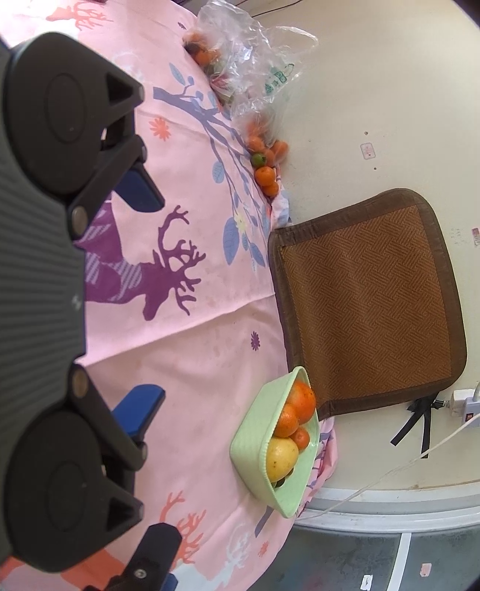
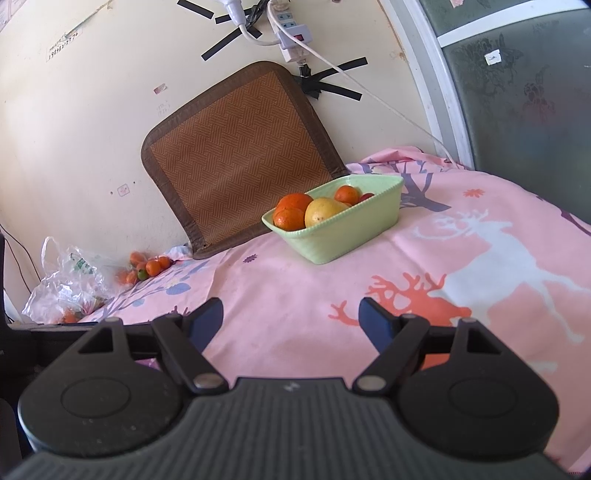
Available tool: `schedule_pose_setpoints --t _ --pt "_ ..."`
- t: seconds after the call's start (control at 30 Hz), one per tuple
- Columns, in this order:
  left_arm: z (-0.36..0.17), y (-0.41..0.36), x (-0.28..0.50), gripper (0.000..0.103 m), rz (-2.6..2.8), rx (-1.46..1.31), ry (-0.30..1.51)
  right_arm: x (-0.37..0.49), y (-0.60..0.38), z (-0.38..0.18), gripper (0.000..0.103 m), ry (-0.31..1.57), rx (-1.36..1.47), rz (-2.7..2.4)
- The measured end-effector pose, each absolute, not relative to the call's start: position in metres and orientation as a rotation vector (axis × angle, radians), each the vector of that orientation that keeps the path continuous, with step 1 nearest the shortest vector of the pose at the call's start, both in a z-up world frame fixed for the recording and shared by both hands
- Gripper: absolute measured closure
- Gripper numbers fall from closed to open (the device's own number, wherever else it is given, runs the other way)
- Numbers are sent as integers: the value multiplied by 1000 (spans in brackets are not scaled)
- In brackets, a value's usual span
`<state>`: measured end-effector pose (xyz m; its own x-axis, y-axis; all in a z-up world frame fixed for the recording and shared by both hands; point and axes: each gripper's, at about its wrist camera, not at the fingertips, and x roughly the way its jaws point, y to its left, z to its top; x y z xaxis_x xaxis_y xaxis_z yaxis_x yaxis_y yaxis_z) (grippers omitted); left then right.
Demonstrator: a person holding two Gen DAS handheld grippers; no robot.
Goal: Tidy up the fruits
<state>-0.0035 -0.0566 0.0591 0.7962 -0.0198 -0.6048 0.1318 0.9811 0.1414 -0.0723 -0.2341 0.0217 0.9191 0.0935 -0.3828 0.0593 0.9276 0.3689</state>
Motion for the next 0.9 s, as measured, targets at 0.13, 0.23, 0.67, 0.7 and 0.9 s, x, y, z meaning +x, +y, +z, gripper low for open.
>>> schedule_pose_setpoints --t 0.13,0.23,0.67,0.7,0.9 --pt "59 -58 -4 0 -81 188 641 -72 -234 22 21 407 384 18" --pt "59 -58 -4 0 -86 192 646 -72 -234 22 21 407 385 18" --pt "56 -59 -2 0 -116 183 677 -72 -234 21 21 408 384 19" --pt "56 -58 -3 0 -121 183 675 -72 -234 21 21 407 384 18" --pt "55 -60 -5 0 -158 184 663 -73 -233 18 21 402 372 19"
